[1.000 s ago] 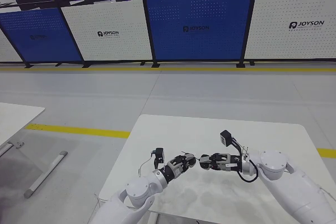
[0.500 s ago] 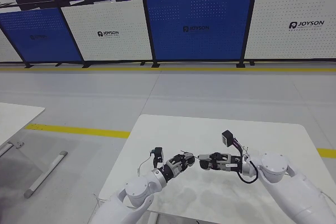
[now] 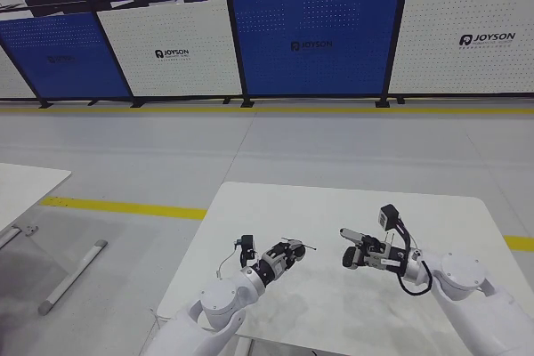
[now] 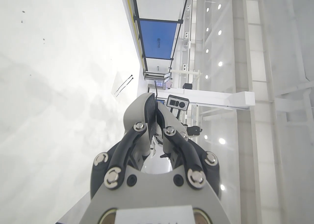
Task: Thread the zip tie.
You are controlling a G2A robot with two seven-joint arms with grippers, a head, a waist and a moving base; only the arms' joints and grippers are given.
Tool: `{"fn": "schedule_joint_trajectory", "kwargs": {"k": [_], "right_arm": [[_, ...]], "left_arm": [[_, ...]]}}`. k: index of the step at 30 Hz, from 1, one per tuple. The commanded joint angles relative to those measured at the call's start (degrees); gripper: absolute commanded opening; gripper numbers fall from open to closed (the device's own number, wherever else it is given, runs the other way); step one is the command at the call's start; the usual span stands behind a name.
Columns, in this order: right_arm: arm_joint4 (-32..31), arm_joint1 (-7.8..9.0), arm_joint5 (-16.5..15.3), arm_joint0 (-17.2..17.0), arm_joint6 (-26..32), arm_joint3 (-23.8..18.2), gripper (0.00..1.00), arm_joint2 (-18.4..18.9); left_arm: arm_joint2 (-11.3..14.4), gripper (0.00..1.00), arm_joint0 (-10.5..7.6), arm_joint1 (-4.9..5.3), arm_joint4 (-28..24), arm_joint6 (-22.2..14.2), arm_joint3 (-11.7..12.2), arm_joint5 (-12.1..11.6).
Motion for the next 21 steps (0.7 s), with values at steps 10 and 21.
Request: {"fn": "schedule_joint_trajectory", "kwargs": {"k": [10, 21], "right_arm": [[0.0, 0.00, 0.0, 0.0, 0.0, 0.0, 1.00, 0.0], [2.2, 1.17, -2.9, -4.7, -3.5, -0.4, 1.00, 5.3]], "left_arm": [[0.1, 0.00, -0.02, -0.06, 0.6, 0.6, 0.3, -0.5], [-1.2, 0.00, 2.02, 0.49, 8.6, 0.6, -0.4, -1.8]]}}
